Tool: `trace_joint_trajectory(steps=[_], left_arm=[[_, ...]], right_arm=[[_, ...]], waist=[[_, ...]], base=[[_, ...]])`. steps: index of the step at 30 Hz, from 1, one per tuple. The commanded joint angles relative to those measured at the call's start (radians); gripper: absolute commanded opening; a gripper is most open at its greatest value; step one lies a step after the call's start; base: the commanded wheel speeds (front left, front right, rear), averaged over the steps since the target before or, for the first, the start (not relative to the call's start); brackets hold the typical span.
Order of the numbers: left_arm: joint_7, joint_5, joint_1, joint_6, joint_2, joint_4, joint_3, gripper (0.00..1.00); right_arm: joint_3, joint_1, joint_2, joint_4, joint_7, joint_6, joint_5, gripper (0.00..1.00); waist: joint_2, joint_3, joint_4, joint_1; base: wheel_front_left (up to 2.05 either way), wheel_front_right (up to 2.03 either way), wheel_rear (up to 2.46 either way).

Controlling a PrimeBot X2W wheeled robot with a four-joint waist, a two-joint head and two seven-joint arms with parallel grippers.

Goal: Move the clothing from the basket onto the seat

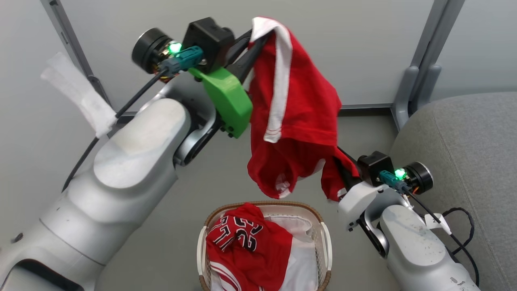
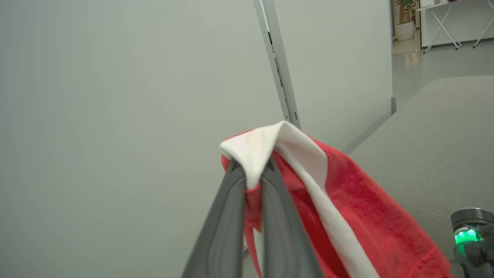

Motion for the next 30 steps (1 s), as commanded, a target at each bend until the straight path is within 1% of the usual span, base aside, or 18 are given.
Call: trace_joint_trajectory(steps=[1, 4, 5, 6, 7, 8, 15, 22, 26, 30], left_arm=[[-0.011, -0.008, 0.024, 0.014, 0.017, 0.019, 0.013, 0.00], [-0.029, -0.023, 0.055, 0.025, 0.042, 0.066, 0.027, 0.00], [-0.040, -0.028, 0.068, 0.031, 0.048, 0.084, 0.034, 0.11], [-0.052, -0.031, 0.078, 0.034, 0.051, 0.097, 0.039, 0.30], [-0.071, -0.029, 0.089, 0.039, 0.054, 0.110, 0.044, 0.91], [-0.085, -0.032, 0.100, 0.042, 0.054, 0.120, 0.046, 1.00], [-0.178, -0.046, 0.197, 0.027, 0.033, 0.164, 0.035, 1.00], [-0.235, -0.031, 0.290, 0.015, 0.002, 0.169, 0.004, 1.00], [-0.248, -0.030, 0.339, 0.013, -0.013, 0.167, -0.008, 1.00], [-0.256, -0.023, 0.372, 0.018, -0.034, 0.165, -0.015, 1.00]], right_arm=[[-0.016, 0.005, -0.004, -0.019, -0.002, -0.001, -0.011, 0.00], [-0.044, 0.005, -0.004, -0.056, -0.002, -0.001, -0.024, 0.00], [-0.052, 0.001, -0.004, -0.070, -0.002, -0.001, -0.030, 0.00], [-0.058, -0.004, -0.004, -0.081, -0.002, -0.001, -0.032, 0.00], [-0.065, -0.009, -0.004, -0.095, -0.002, -0.001, -0.034, 0.00], [-0.069, -0.013, -0.004, -0.105, -0.002, -0.001, -0.038, 0.00], [-0.098, -0.043, -0.009, -0.163, -0.002, -0.001, -0.071, 0.00], [-0.144, -0.084, -0.043, -0.204, -0.002, -0.001, -0.098, 0.00], [-0.190, -0.095, -0.069, -0.230, -0.002, -0.001, -0.109, 0.00], [-0.239, -0.085, -0.084, -0.246, -0.002, -0.001, -0.122, 0.00]], waist=[[-0.0001, 0.005, -0.014, 0.0001], [-0.0001, 0.009, -0.031, 0.0001], [-0.0001, 0.011, -0.037, 0.0001], [-0.0001, 0.012, -0.043, 0.0001], [-0.0001, 0.014, -0.048, 0.0001], [-0.0001, 0.015, -0.052, 0.0001], [-0.0001, 0.022, -0.074, 0.0001], [-0.0001, 0.033, -0.101, 0.0001], [-0.0001, 0.040, -0.140, 0.0001], [-0.0001, 0.053, -0.204, 0.0001]], base=[[0.00, 0.00, 0.00], [0.00, 0.00, 0.00], [0.00, 0.00, 0.00], [0.00, 0.00, 0.00], [0.00, 0.00, 0.00], [0.00, 0.00, 0.00], [0.00, 0.00, 0.00], [0.00, 0.00, 0.00], [0.00, 0.00, 0.00], [0.00, 0.00, 0.00]])
